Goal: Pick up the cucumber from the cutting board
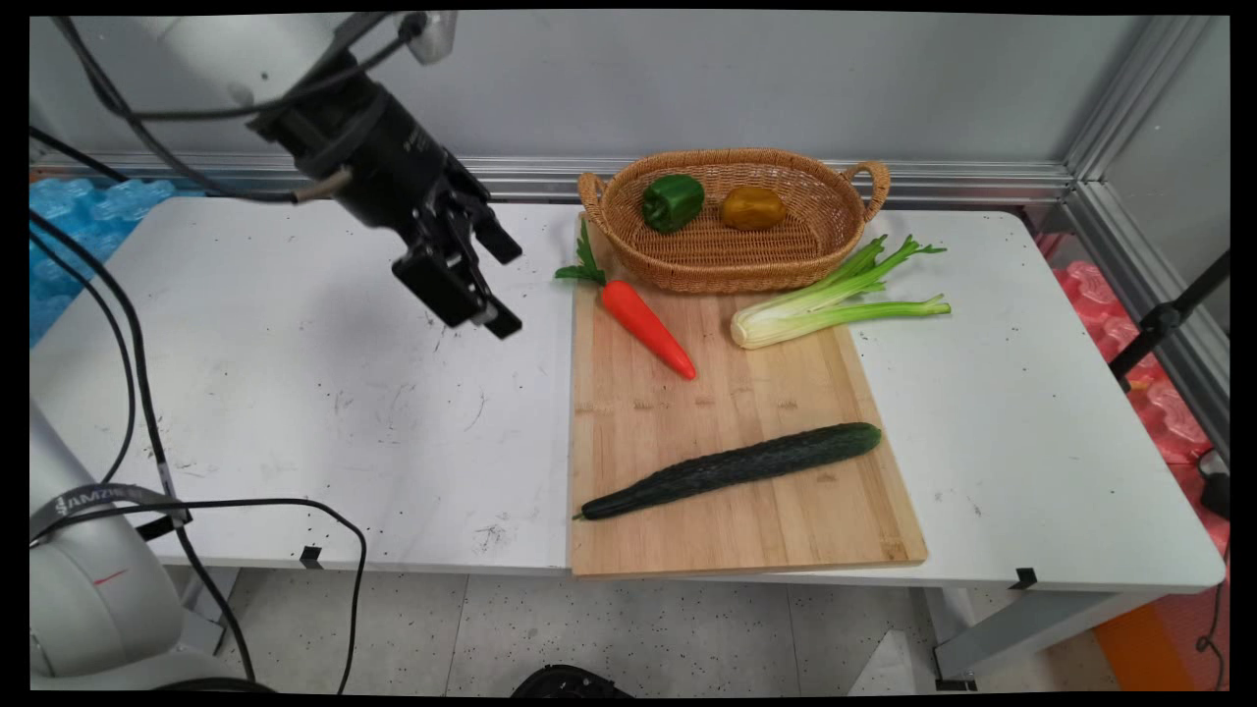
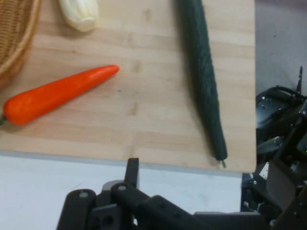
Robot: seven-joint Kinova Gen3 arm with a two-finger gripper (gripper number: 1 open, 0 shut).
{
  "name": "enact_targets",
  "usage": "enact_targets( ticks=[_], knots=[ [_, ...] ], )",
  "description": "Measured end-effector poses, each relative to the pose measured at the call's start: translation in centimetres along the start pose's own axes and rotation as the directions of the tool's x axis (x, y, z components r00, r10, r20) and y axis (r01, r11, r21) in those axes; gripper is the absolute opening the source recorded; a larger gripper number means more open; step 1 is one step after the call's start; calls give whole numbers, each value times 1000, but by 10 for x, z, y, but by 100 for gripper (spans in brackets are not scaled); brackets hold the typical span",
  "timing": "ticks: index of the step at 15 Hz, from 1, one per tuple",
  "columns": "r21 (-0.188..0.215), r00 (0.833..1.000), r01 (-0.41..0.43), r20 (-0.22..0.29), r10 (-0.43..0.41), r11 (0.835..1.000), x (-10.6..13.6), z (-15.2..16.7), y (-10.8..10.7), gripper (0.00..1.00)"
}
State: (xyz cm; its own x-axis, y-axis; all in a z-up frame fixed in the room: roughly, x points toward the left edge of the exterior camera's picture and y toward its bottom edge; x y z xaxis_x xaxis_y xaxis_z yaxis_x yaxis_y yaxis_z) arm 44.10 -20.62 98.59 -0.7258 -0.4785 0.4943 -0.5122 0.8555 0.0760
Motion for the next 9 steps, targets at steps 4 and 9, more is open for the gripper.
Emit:
enact_targets(
  ticks=[4, 9],
  knots=[
    [3, 1000, -8, -10, 8, 1000, 3, 27, 18, 100],
    [17, 999, -23, -25, 23, 1000, 15, 71, 28, 100]
  ],
)
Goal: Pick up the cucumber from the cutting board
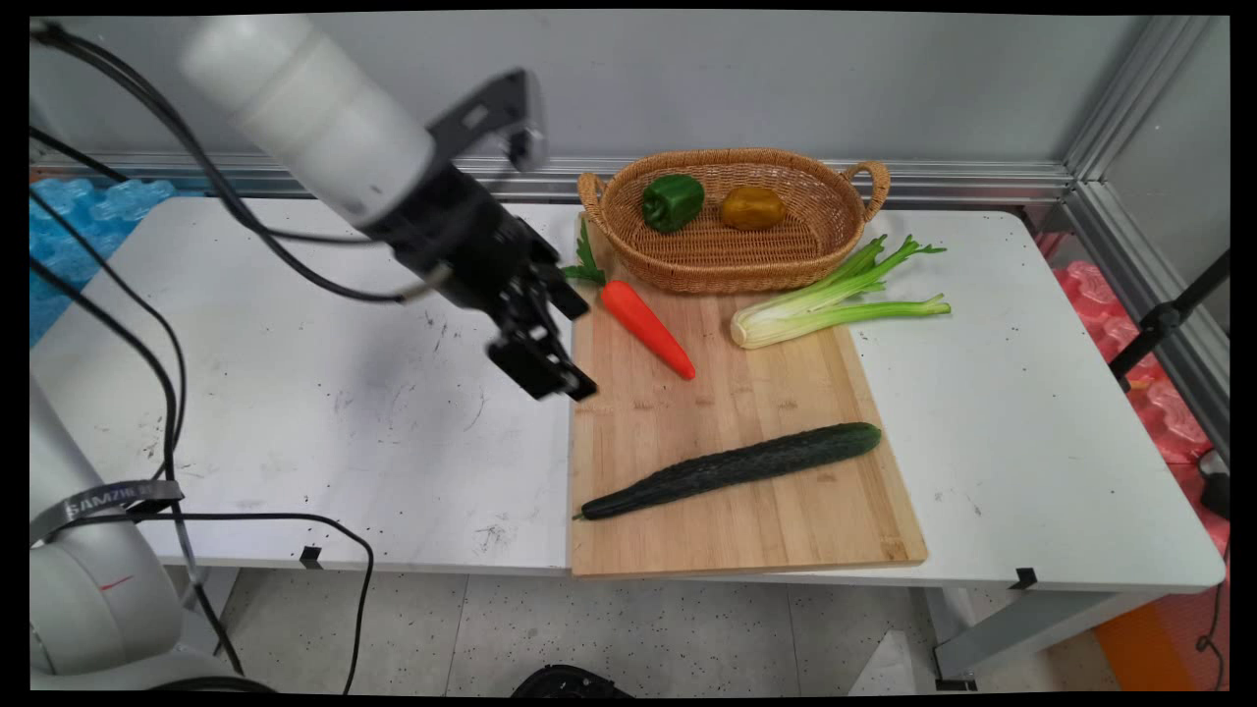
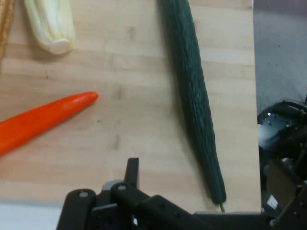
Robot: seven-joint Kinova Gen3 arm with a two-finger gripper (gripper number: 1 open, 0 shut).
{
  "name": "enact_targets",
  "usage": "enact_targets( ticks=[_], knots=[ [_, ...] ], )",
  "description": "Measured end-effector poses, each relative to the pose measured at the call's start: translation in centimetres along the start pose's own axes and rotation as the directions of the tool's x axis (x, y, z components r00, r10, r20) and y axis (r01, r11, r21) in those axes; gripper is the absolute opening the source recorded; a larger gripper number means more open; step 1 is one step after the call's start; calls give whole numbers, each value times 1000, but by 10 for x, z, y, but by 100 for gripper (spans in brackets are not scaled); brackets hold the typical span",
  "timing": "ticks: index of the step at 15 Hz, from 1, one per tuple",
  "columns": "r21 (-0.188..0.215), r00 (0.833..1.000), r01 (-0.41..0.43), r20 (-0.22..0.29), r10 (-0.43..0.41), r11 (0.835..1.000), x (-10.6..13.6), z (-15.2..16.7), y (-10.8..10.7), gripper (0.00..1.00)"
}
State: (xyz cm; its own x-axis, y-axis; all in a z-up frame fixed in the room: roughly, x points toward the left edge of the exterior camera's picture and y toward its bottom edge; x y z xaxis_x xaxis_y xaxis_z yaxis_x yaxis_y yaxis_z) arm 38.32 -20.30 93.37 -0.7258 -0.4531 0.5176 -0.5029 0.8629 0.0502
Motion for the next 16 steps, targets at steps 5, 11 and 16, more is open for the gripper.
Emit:
enact_targets(
  ticks=[5, 11, 16],
  knots=[
    [9, 1000, 9, -14, -8, 1000, 14, 58, 9, 100],
    [26, 999, 34, -8, -34, 999, 27, 116, 16, 100],
    [42, 998, 56, 11, -56, 998, 38, 165, 21, 100]
  ],
)
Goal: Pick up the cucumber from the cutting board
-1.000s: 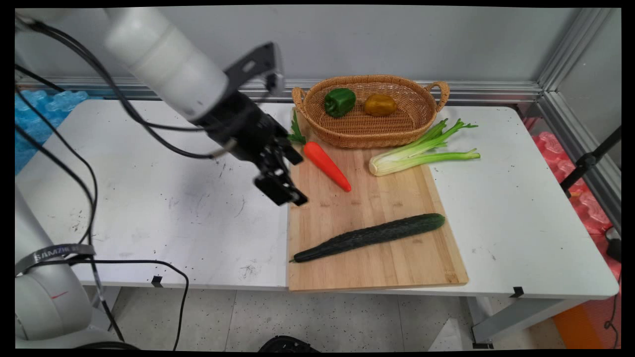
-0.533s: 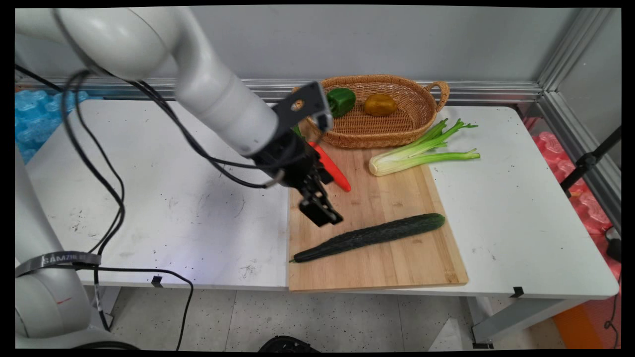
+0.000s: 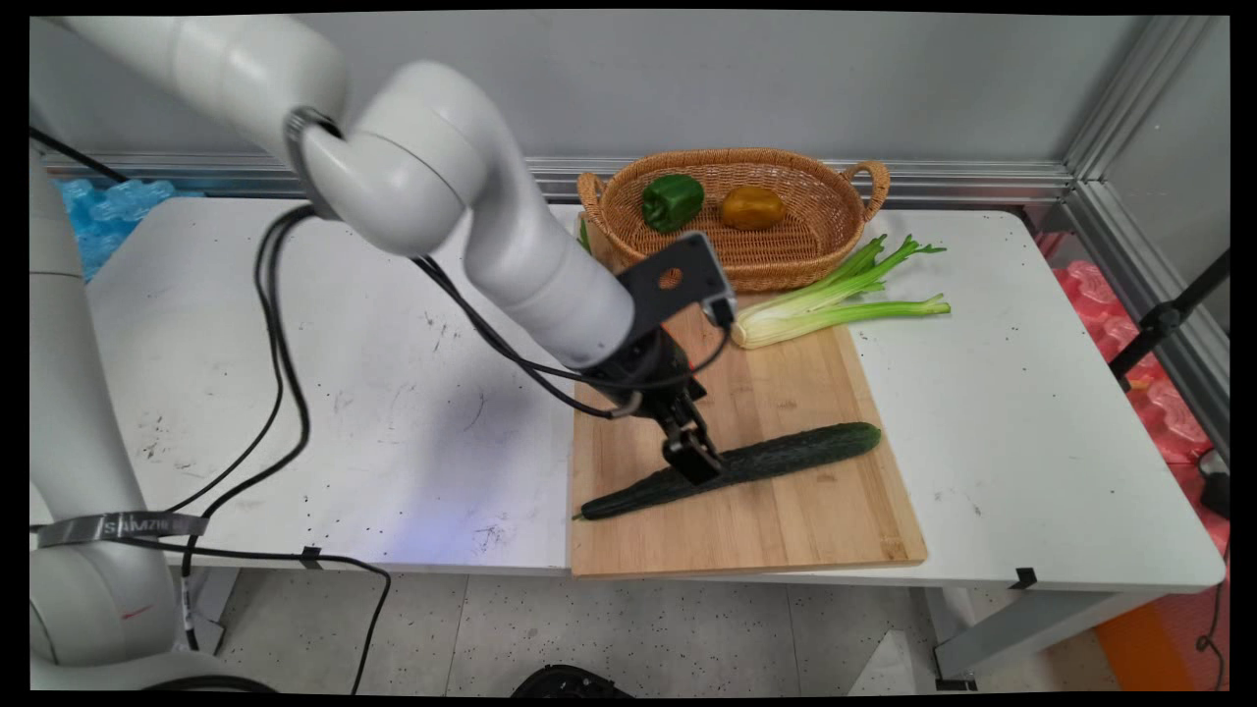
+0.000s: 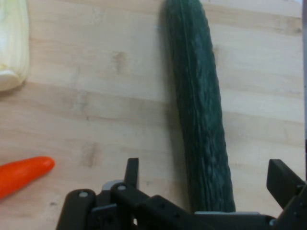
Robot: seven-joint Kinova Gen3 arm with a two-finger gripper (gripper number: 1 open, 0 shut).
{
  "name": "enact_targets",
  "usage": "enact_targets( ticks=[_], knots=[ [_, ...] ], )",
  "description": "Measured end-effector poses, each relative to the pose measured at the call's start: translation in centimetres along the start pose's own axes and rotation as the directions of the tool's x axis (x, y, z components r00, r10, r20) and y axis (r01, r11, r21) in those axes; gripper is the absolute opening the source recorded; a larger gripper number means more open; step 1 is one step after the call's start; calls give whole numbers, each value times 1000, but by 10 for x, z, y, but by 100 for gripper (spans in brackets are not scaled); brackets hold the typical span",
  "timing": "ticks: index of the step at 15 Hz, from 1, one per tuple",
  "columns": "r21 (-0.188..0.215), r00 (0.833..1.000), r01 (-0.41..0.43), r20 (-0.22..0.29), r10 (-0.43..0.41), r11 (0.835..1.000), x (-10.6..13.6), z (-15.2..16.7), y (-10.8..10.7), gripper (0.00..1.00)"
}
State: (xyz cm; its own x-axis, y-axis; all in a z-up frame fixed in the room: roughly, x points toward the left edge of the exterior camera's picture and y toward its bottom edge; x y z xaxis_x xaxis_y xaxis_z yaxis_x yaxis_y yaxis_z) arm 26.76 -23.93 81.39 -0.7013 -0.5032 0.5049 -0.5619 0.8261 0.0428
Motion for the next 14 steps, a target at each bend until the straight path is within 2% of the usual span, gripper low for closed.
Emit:
enact_targets(
  ticks=[5, 12, 13, 14],
  knots=[
    [13, 1000, 20, 17, -21, 1000, 11, 36, 6, 100],
    [28, 998, 42, 41, -43, 999, 19, 59, 12, 100],
    [29, 998, 44, 44, -45, 999, 20, 61, 12, 0],
    [30, 998, 45, 47, -46, 999, 20, 62, 13, 0]
  ],
)
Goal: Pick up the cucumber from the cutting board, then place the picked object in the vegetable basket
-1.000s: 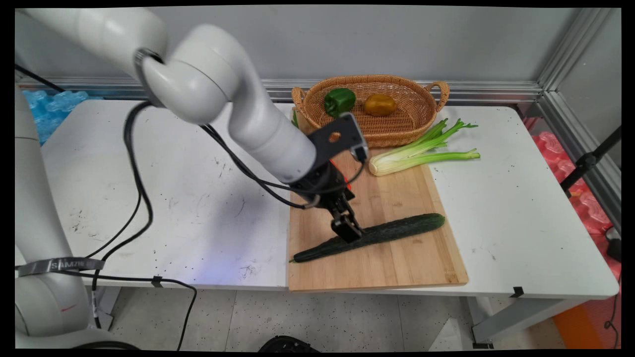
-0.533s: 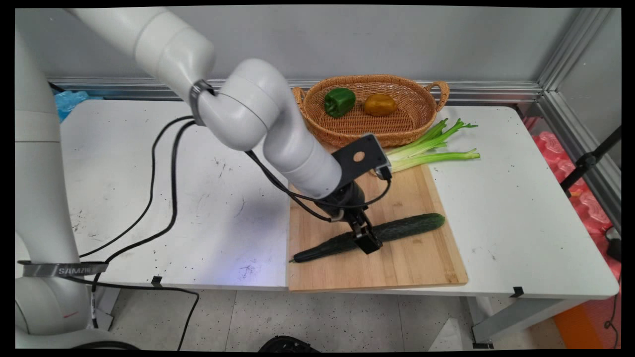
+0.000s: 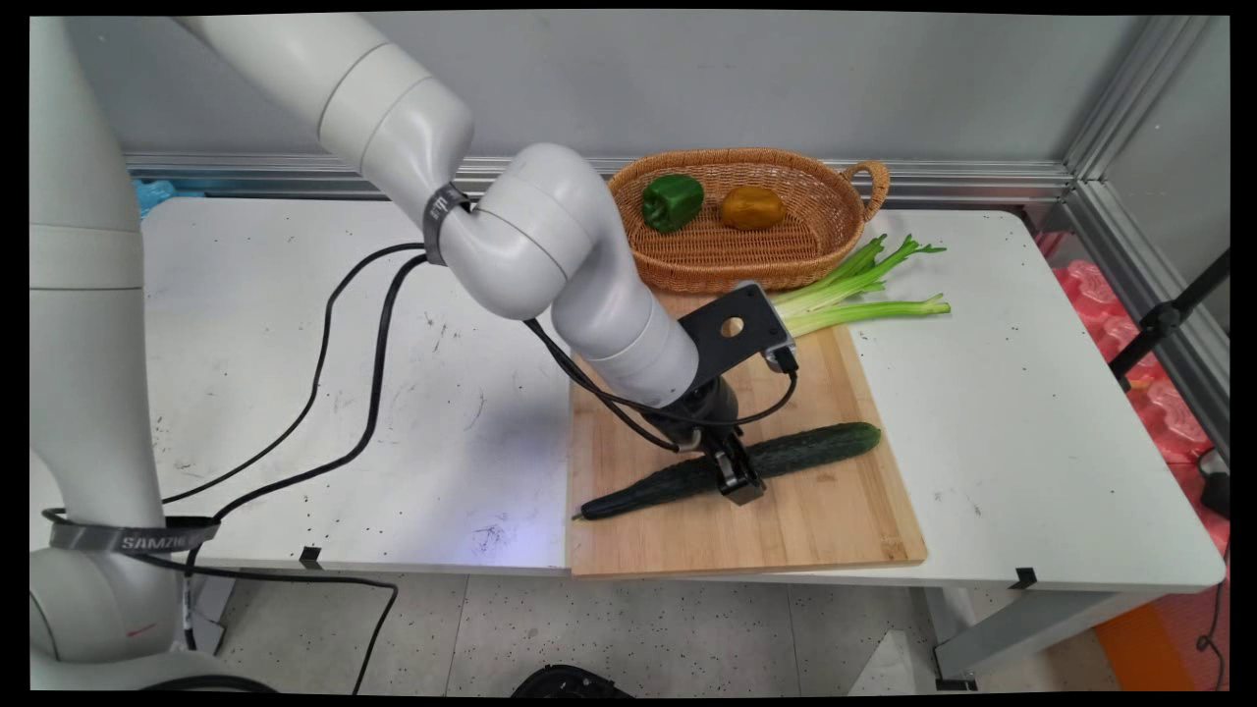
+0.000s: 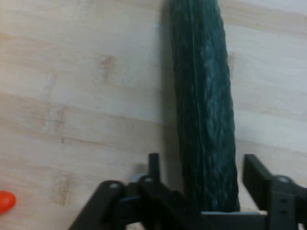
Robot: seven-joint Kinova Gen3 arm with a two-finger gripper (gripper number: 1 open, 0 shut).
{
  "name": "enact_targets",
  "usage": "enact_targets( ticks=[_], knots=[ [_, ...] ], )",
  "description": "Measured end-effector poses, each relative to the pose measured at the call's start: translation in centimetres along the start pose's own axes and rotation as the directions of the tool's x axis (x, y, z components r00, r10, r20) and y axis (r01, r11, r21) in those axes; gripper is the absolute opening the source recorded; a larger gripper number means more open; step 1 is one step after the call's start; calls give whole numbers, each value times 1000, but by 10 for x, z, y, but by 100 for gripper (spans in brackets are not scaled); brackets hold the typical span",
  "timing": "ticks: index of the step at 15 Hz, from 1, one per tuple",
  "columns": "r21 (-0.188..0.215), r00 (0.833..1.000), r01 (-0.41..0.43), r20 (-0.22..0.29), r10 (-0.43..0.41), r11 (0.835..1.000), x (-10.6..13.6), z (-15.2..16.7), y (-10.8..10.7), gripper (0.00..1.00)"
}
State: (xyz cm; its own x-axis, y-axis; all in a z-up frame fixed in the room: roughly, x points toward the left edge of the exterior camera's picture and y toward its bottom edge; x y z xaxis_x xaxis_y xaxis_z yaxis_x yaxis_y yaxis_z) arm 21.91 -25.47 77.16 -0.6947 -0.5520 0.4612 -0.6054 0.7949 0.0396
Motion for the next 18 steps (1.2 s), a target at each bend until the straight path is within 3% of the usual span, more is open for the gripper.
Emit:
enact_targets(
  ticks=[9, 18],
  knots=[
    [15, 1000, -13, 18, 13, 1000, 7, -11, -1, 0],
    [13, 997, -71, -2, 71, 997, 36, -85, -10, 0]
  ],
)
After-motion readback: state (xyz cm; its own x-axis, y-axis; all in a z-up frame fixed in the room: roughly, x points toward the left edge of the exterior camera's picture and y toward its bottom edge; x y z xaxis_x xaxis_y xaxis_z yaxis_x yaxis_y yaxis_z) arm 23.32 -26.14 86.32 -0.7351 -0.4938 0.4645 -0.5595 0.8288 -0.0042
